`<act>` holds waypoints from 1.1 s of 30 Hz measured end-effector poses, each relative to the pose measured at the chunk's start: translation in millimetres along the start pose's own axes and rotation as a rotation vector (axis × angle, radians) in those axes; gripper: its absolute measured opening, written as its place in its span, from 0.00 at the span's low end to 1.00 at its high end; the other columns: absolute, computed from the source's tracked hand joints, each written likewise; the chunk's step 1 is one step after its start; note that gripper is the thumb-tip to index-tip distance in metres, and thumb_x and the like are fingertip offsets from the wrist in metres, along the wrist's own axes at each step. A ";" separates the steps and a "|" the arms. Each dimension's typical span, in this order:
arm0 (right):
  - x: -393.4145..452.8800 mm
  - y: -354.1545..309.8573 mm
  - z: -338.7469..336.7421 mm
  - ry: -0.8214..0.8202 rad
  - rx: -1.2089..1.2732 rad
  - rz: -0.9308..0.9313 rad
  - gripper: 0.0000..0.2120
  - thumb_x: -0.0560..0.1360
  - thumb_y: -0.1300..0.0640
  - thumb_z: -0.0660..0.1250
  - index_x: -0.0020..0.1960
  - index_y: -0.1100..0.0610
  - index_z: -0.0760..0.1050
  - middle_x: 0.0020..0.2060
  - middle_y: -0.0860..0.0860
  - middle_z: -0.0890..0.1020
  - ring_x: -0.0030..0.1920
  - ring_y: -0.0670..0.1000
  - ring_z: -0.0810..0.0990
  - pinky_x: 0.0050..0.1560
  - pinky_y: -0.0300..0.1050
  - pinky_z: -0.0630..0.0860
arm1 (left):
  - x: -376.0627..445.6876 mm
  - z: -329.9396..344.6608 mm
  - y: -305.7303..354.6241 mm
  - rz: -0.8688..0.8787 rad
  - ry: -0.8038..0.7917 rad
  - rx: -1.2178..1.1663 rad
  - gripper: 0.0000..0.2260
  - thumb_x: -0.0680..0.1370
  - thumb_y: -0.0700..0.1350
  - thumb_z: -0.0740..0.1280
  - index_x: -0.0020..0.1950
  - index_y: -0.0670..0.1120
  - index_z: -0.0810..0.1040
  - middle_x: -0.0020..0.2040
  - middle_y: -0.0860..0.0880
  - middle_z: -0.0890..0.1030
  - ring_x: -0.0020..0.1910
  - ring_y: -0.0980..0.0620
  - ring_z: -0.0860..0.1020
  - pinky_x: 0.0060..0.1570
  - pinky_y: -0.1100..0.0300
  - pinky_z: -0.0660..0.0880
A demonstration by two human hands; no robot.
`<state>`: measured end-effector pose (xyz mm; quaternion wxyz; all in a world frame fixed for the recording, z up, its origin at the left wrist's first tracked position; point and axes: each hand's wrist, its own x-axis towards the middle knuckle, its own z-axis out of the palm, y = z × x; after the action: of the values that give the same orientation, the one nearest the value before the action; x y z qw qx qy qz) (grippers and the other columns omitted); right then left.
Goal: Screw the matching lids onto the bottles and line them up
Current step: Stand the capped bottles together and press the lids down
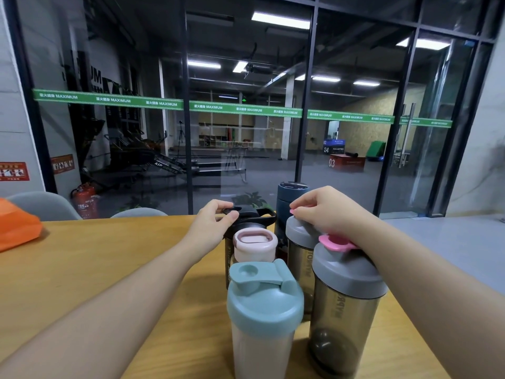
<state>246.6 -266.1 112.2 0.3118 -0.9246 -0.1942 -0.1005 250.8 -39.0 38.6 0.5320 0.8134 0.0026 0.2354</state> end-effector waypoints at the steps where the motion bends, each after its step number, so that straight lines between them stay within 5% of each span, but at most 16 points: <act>1: 0.0 -0.1 0.1 0.000 0.006 0.001 0.08 0.75 0.55 0.65 0.49 0.47 0.82 0.37 0.44 0.83 0.37 0.48 0.79 0.45 0.43 0.77 | -0.5 0.4 0.6 0.002 -0.002 -0.002 0.11 0.78 0.48 0.65 0.60 0.50 0.73 0.58 0.46 0.76 0.52 0.50 0.76 0.56 0.47 0.76; 9: -5.8 -4.4 -0.8 0.048 0.076 -0.010 0.10 0.75 0.56 0.61 0.46 0.51 0.82 0.44 0.53 0.85 0.37 0.52 0.78 0.41 0.43 0.75 | -3.3 6.0 2.1 0.005 0.015 -0.003 0.13 0.78 0.47 0.64 0.62 0.48 0.73 0.60 0.49 0.76 0.55 0.52 0.75 0.54 0.57 0.72; 16: -15.4 -11.9 -7.4 0.211 0.173 -0.121 0.15 0.78 0.53 0.58 0.48 0.60 0.81 0.46 0.57 0.84 0.50 0.55 0.80 0.52 0.48 0.76 | -16.7 1.4 10.7 -0.032 -0.004 -0.067 0.17 0.78 0.53 0.63 0.67 0.56 0.70 0.70 0.51 0.67 0.65 0.52 0.68 0.59 0.57 0.66; 19: -22.3 -14.3 -10.1 0.336 0.187 -0.245 0.16 0.78 0.54 0.60 0.42 0.60 0.81 0.38 0.52 0.85 0.39 0.48 0.81 0.42 0.40 0.76 | -30.3 -3.7 26.8 0.038 -0.009 -0.001 0.16 0.79 0.52 0.61 0.66 0.55 0.71 0.71 0.52 0.67 0.67 0.55 0.65 0.61 0.61 0.61; 23: -28.4 -11.0 -9.0 0.484 0.155 -0.380 0.22 0.79 0.54 0.60 0.32 0.67 0.77 0.26 0.52 0.80 0.28 0.43 0.76 0.35 0.45 0.73 | -64.4 -13.2 52.3 0.173 -0.128 0.157 0.13 0.79 0.51 0.62 0.62 0.53 0.75 0.62 0.57 0.74 0.62 0.58 0.71 0.60 0.63 0.66; 26: -23.3 -15.8 -15.3 0.368 0.066 -0.317 0.19 0.79 0.53 0.61 0.37 0.63 0.81 0.29 0.46 0.81 0.28 0.38 0.75 0.35 0.40 0.73 | -87.9 -16.9 65.7 0.233 -0.317 0.268 0.13 0.78 0.54 0.63 0.61 0.56 0.76 0.60 0.60 0.76 0.60 0.62 0.73 0.60 0.62 0.71; 28: -15.4 -16.9 -26.1 0.157 -0.114 -0.245 0.12 0.77 0.52 0.64 0.49 0.57 0.83 0.44 0.49 0.85 0.41 0.39 0.80 0.47 0.39 0.75 | -99.0 -16.3 70.7 0.255 -0.424 0.307 0.15 0.78 0.55 0.63 0.64 0.57 0.75 0.65 0.62 0.73 0.63 0.64 0.71 0.64 0.62 0.69; 30: -9.3 -13.0 -34.5 -0.072 -0.321 -0.162 0.16 0.75 0.50 0.67 0.61 0.53 0.78 0.59 0.49 0.81 0.58 0.48 0.78 0.58 0.40 0.70 | -106.8 -14.1 71.5 0.253 -0.475 0.368 0.18 0.78 0.55 0.63 0.67 0.57 0.73 0.68 0.63 0.69 0.66 0.63 0.69 0.67 0.60 0.66; 33: -8.2 -3.1 -35.9 -0.219 -0.431 -0.079 0.20 0.74 0.44 0.67 0.64 0.51 0.77 0.62 0.48 0.79 0.59 0.52 0.77 0.57 0.44 0.71 | -114.8 -9.5 68.0 0.269 -0.446 0.439 0.17 0.79 0.53 0.62 0.68 0.57 0.72 0.68 0.62 0.71 0.66 0.62 0.68 0.66 0.63 0.64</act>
<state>235.5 -288.4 139.6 0.0804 -0.9669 -0.2368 -0.0511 128.4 -89.6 57.0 0.2959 0.9330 -0.1703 0.1135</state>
